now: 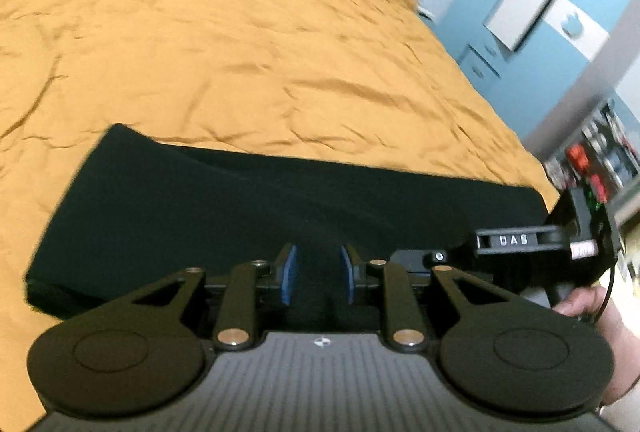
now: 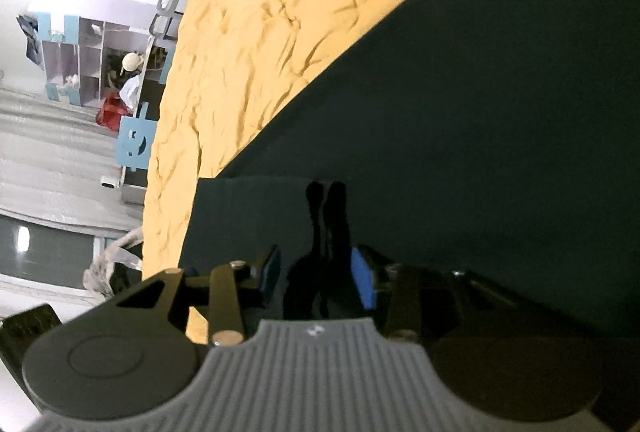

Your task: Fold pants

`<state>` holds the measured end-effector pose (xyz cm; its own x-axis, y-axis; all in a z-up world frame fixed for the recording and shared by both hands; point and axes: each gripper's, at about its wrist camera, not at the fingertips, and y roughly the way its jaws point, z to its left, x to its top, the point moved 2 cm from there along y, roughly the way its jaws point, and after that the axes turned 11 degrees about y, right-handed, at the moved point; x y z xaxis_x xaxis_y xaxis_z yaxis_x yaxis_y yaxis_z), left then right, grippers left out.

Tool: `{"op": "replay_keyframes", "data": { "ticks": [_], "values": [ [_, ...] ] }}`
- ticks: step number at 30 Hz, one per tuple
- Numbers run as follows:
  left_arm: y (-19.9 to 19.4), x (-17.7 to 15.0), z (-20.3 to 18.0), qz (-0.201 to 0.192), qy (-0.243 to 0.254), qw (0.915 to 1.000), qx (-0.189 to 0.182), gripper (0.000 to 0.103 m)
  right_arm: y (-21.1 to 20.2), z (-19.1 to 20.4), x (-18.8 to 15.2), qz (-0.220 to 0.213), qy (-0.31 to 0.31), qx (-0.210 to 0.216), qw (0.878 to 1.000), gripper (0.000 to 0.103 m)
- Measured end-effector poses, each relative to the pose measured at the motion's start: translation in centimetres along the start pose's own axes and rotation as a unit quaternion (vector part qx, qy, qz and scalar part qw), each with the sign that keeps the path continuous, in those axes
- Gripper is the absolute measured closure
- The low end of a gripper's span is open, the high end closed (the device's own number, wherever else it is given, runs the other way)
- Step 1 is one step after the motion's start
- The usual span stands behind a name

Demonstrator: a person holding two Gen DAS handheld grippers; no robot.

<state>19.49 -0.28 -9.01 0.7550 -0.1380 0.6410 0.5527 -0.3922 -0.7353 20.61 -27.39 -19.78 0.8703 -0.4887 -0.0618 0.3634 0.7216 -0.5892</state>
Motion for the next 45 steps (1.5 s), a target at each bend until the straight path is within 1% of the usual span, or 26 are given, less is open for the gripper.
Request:
{"op": "replay_keyframes", "data": {
  "ticks": [1,3,4,5,6,8,10,12,14,16,19,22,25,28,30,34,38,41,43,45],
  "values": [
    [-0.2,-0.1,0.4,-0.003,-0.005,1.0,0.003,0.077,0.4,0.2,-0.1,0.001,-0.001,0.001,1.0,0.068],
    [-0.5,-0.4,1.0,-0.009,-0.014,0.9998,0.01,0.077,1.1,0.7,-0.2,0.002,-0.008,-0.002,1.0,0.074],
    [-0.8,-0.5,1.3,-0.012,-0.016,0.9997,0.016,0.077,1.3,0.9,-0.2,-0.001,-0.009,-0.008,1.0,0.082],
    [-1.1,-0.6,1.5,-0.016,-0.018,0.9995,0.022,0.077,1.2,1.1,-0.3,-0.005,-0.011,-0.014,1.0,0.097],
    [-1.5,-0.7,1.7,-0.022,-0.021,0.999,0.033,0.077,1.3,1.3,-0.3,-0.01,-0.011,-0.023,1.0,0.102],
    [-2.6,-0.9,2.1,-0.035,-0.022,0.9977,0.054,0.077,1.0,2.4,-0.4,-0.018,-0.022,-0.028,0.999,0.103],
    [-3.8,-0.7,2.8,-0.048,-0.023,0.9958,0.075,0.077,0.1,4.5,-0.6,-0.025,-0.052,-0.019,0.998,0.103],
    [-5.1,-0.8,3.5,-0.058,-0.033,0.9936,0.091,0.077,-0.9,7.3,-0.8,-0.028,-0.09,-0.012,0.995,0.103],
    [-6.3,-0.9,4.2,-0.068,-0.048,0.9914,0.101,0.077,-2.4,10.8,-0.9,-0.034,-0.14,-0.009,0.99,0.103],
    [-7.3,-1.0,4.6,-0.077,-0.054,0.9896,0.109,0.077,-4.3,14.5,-0.7,-0.042,-0.187,-0.012,0.981,0.103],
    [-8.6,-1.0,5.0,-0.09,-0.059,0.9873,0.117,0.077,-7.9,18.9,0.4,-0.053,-0.233,-0.019,0.971,0.103],
    [-9.1,-0.8,5.0,-0.096,-0.06,0.9865,0.119,0.077,-12.2,21.9,2.1,-0.064,-0.255,-0.031,0.964,0.103],
    [-8.6,-0.5,4.5,-0.097,-0.057,0.9873,0.113,0.077,-16.7,23.3,4.1,-0.075,-0.265,-0.053,0.96,0.103],
    [-7.4,0.0,3.8,-0.094,-0.047,0.9897,0.097,0.078,-21.2,22.5,6.1,-0.09,-0.265,-0.085,0.956,0.103],
    [-6.0,0.5,3.1,-0.087,-0.035,0.9918,0.087,0.08,-24.0,20.6,7.5,-0.101,-0.26,-0.111,0.954,0.103],
    [-2.7,1.3,1.6,-0.065,-0.014,0.9955,0.067,0.083,-27.4,15.6,10.4,-0.11,-0.222,-0.153,0.957,0.103],
    [0.7,1.7,-0.1,-0.036,0.006,0.9978,0.055,0.084,-28.7,8.6,13.4,-0.114,-0.176,-0.192,0.959,0.103],
    [2.8,1.6,-0.9,-0.017,0.017,0.9985,0.05,0.085,-28.4,3.6,15.2,-0.114,-0.151,-0.206,0.96,0.103],
    [3.9,1.5,-1.3,-0.006,0.026,0.9983,0.051,0.085,-27.7,1.0,15.8,-0.11,-0.147,-0.209,0.961,0.103],
    [4.9,1.2,-1.4,0.007,0.031,0.9979,0.056,0.085,-26.1,-0.8,16.1,-0.105,-0.15,-0.227,0.957,0.103]
  ]
}}
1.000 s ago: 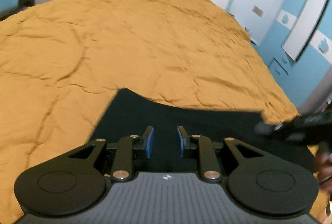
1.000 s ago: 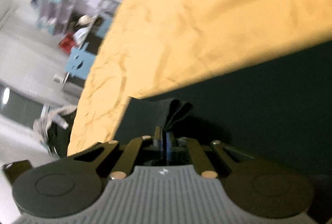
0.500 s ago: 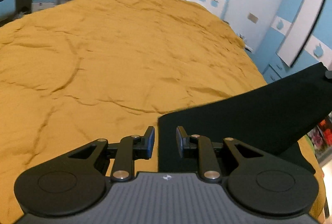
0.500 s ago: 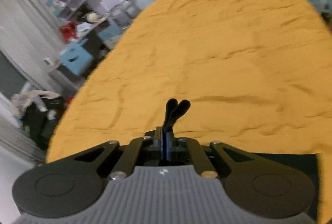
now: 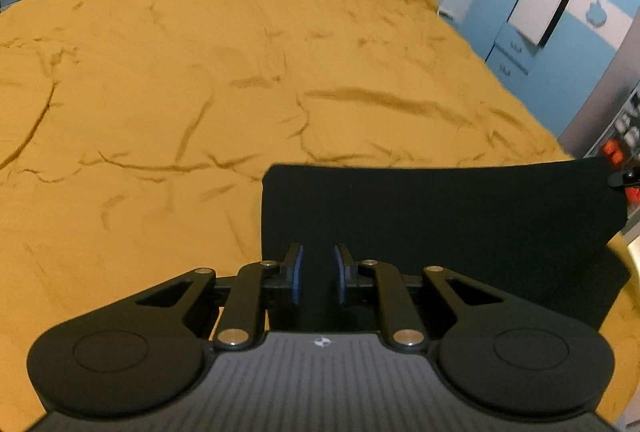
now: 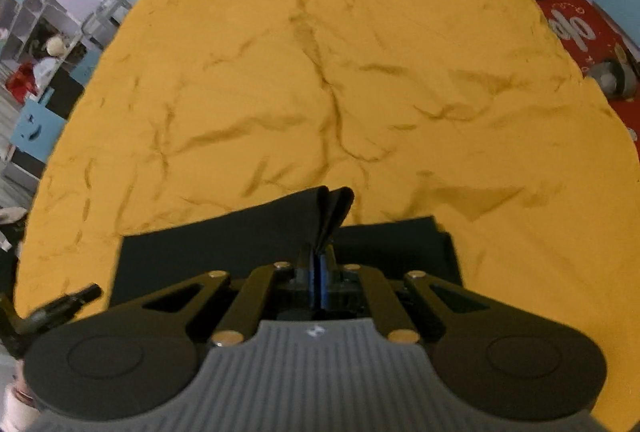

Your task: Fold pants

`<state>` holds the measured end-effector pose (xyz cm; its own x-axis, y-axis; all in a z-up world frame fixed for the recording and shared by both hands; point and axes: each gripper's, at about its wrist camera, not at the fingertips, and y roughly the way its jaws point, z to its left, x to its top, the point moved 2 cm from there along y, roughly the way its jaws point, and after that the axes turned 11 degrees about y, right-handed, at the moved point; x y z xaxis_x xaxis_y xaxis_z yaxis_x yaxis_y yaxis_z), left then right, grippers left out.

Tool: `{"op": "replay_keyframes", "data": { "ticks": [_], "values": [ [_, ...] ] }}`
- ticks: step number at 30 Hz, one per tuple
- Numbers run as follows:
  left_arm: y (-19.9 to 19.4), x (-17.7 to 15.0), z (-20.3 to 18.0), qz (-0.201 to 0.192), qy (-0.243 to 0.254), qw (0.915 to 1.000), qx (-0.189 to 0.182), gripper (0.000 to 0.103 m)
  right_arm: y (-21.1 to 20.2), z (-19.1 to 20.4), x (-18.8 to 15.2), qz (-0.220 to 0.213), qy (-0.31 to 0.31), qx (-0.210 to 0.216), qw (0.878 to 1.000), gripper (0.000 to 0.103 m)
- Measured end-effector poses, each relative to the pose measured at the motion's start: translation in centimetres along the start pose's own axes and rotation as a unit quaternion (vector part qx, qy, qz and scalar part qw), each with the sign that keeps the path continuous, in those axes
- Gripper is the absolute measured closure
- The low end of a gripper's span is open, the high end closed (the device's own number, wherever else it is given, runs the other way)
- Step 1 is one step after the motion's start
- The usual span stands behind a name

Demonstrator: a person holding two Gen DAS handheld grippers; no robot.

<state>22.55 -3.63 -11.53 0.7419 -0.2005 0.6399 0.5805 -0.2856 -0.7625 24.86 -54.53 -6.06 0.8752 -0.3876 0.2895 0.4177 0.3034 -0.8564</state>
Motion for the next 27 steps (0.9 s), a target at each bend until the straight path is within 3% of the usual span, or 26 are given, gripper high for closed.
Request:
{"op": "replay_keyframes", "data": {
  "ticks": [3,9,16,18,21,27],
  "values": [
    [0.5,-0.6,-0.1,0.01,0.003,0.9999,0.003,0.085,2.9,-1.2,-0.7,0.011,-0.018,-0.039,0.999,0.103],
    [0.3,-0.6,0.6,0.009,-0.012,0.9998,0.009,0.085,5.9,-2.4,-1.6,0.014,0.001,-0.05,0.999,0.103],
    [-0.8,0.3,1.4,-0.005,-0.029,0.9996,0.004,0.085,-1.2,-0.3,0.7,-0.008,0.004,0.022,1.0,0.103],
    [-0.8,0.4,1.4,-0.007,-0.029,0.9995,0.002,0.085,-1.7,-0.2,1.3,-0.008,-0.006,-0.007,1.0,0.103],
    [-0.4,0.3,1.1,-0.006,-0.032,0.9995,0.001,0.085,1.3,-2.5,0.9,0.022,0.022,-0.057,0.998,0.103],
    [-0.5,0.1,0.7,-0.001,-0.017,0.9999,0.005,0.085,4.3,-4.9,-0.5,0.001,0.047,-0.078,0.996,0.103]
  ]
}}
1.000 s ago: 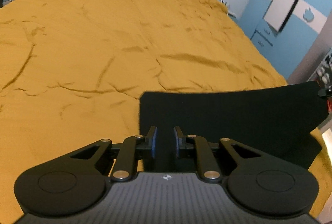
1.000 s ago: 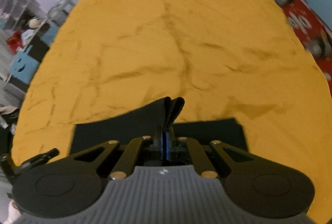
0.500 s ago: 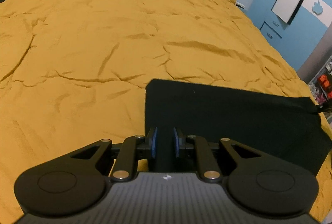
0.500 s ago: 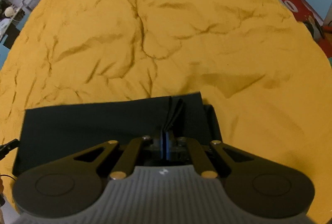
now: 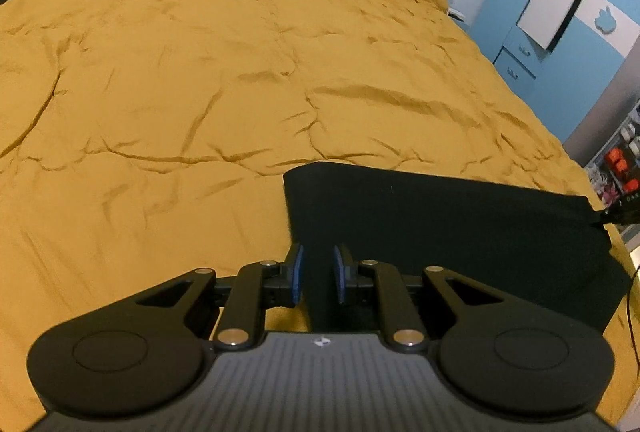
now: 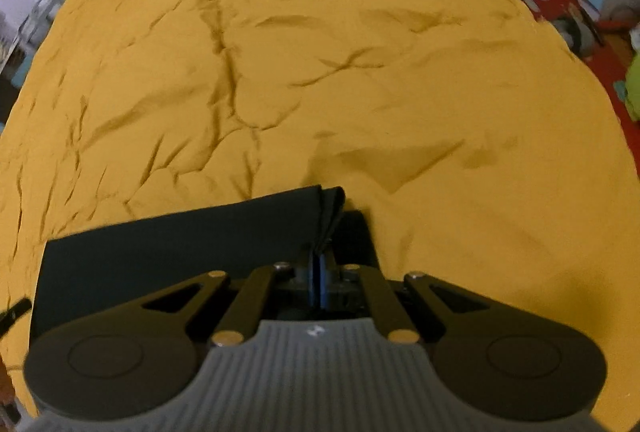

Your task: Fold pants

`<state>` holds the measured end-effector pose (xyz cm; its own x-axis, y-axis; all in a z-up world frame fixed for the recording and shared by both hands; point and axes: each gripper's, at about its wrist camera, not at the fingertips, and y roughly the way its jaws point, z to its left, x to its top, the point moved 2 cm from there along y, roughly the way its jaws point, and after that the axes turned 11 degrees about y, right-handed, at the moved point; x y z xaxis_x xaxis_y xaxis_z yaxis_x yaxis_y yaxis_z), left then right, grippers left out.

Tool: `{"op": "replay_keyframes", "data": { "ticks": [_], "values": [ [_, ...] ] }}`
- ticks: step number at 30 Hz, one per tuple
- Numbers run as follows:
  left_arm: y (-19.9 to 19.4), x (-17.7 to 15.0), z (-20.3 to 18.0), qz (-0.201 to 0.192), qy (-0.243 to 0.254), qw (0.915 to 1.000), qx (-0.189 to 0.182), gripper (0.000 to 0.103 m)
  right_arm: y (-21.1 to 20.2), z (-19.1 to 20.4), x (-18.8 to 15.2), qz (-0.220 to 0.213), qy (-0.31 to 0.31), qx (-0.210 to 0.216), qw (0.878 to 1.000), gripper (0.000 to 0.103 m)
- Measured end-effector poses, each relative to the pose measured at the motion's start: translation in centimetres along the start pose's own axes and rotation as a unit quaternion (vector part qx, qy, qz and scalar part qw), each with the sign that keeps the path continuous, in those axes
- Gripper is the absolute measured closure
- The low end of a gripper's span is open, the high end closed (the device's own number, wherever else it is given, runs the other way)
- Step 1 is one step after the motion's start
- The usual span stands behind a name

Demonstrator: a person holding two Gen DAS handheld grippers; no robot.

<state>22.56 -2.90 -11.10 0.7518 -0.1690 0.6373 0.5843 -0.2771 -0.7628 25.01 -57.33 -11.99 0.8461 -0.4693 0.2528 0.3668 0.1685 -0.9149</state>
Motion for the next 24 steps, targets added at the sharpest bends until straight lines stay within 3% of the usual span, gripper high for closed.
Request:
{"op": "replay_keyframes", "data": {
  "ticks": [4,9,16,19,21,24],
  "values": [
    [-0.2,0.4,0.4,-0.007,-0.001,1.0,0.006,0.085,-1.7,0.6,-0.1,-0.044,-0.038,-0.045,0.997,0.099],
    [1.3,2.1,0.7,-0.01,0.001,0.9999,-0.005,0.085,-3.1,2.2,-1.5,-0.071,-0.064,0.021,0.995,0.099],
    [6.5,4.2,0.1,0.001,0.038,0.9992,-0.009,0.085,0.5,1.4,-0.7,-0.096,-0.051,0.001,0.994,0.101],
    [9.1,4.4,0.4,0.022,0.057,0.998,0.013,0.087,1.4,0.3,-0.5,-0.104,-0.033,-0.017,0.994,0.103],
    [10.6,4.4,0.8,0.037,0.07,0.9962,0.036,0.087,1.4,-0.1,-0.7,-0.106,-0.029,-0.029,0.993,0.096],
    [10.9,4.5,1.5,0.047,0.081,0.9937,0.062,0.089,0.7,-0.5,-1.0,-0.121,-0.02,-0.031,0.992,0.096]
  ]
}}
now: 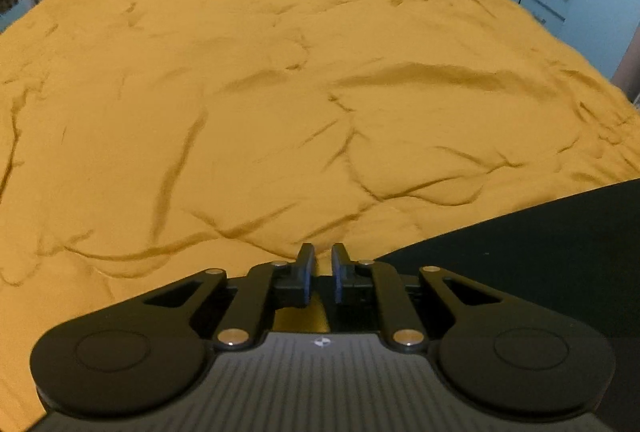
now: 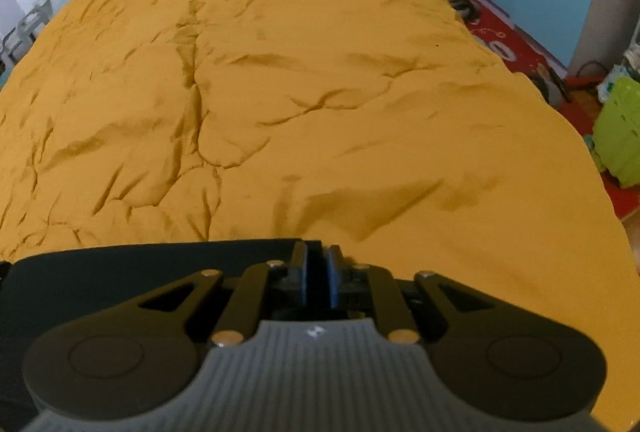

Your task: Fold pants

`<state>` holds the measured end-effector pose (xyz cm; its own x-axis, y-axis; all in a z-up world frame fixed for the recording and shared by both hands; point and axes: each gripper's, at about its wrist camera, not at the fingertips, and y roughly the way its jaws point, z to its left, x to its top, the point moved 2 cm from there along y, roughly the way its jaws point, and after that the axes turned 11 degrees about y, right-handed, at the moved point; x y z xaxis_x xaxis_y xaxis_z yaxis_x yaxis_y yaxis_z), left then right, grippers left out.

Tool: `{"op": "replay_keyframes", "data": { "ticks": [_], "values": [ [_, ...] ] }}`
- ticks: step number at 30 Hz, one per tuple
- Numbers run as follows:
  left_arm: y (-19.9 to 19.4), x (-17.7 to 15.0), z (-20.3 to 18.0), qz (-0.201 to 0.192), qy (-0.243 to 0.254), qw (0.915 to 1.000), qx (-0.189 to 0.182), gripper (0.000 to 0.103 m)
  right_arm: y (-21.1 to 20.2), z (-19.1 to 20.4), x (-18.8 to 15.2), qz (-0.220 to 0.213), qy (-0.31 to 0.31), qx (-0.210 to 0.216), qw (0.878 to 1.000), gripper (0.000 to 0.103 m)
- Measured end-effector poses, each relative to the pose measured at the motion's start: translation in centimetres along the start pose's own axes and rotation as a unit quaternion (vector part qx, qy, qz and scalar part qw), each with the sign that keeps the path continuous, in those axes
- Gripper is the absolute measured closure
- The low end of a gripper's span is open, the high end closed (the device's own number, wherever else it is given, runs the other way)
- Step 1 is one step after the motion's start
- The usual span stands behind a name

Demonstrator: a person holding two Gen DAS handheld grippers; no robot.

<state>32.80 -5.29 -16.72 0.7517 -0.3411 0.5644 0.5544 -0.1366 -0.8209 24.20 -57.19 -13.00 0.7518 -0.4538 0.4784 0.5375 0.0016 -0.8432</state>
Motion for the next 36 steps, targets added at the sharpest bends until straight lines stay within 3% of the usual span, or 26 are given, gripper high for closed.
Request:
{"op": "replay_keyframes", "data": {
  "ticks": [5,9,10,14,17,24,25,30,31,33,35,36],
  "values": [
    [-4.8,-0.9,1.1,-0.029,-0.018,0.9994,-0.008,0.089,-5.1,1.8,-2.3,-0.048,-0.021,0.019,0.998,0.096],
    [-10.4,-2.8,0.2,-0.048,0.009,0.9988,-0.007,0.088,-7.8,4.0,-6.1,-0.04,-0.025,0.058,0.997,0.096],
    [-11.7,-3.4,-0.1,-0.051,0.015,0.9986,-0.005,0.084,-8.2,4.6,-7.1,-0.035,-0.025,0.07,0.997,0.094],
    [-15.8,-6.4,-2.0,-0.059,0.027,0.9978,-0.011,0.047,-9.4,7.5,-11.3,-0.027,-0.036,0.106,0.993,0.078],
    [-17.2,-8.9,-4.5,-0.059,0.032,0.9974,-0.027,0.039,-9.8,9.7,-14.8,-0.016,-0.047,0.126,0.991,0.078],
    [-15.1,-11.5,-9.6,-0.057,0.06,0.9965,0.017,0.024,-9.5,12.6,-20.9,0.014,-0.067,0.149,0.986,0.076],
    [-14.5,-11.4,-10.1,-0.056,0.067,0.9956,0.035,0.024,-9.5,12.7,-21.3,0.011,-0.073,0.146,0.986,0.071],
    [-11.4,-10.4,-11.1,-0.051,0.089,0.9893,0.104,0.024,-9.0,13.3,-21.9,0.002,-0.086,0.139,0.987,0.069],
    [-11.2,-10.2,-11.0,-0.051,0.083,0.9891,0.11,0.029,-8.8,13.3,-22.0,0.003,-0.084,0.139,0.987,0.069],
    [-11.1,-9.7,-10.8,-0.052,0.075,0.9894,0.113,0.062,-8.5,13.2,-22.1,0.005,-0.082,0.14,0.987,0.069],
    [-11.3,-9.6,-10.8,-0.034,0.085,0.9875,0.128,0.08,-8.5,12.6,-22.1,0.008,-0.079,0.141,0.987,0.069],
    [-11.5,-9.7,-10.6,-0.024,0.09,0.9872,0.129,0.082,-8.4,12.5,-22.1,0.009,-0.077,0.143,0.987,0.069]
  ]
}}
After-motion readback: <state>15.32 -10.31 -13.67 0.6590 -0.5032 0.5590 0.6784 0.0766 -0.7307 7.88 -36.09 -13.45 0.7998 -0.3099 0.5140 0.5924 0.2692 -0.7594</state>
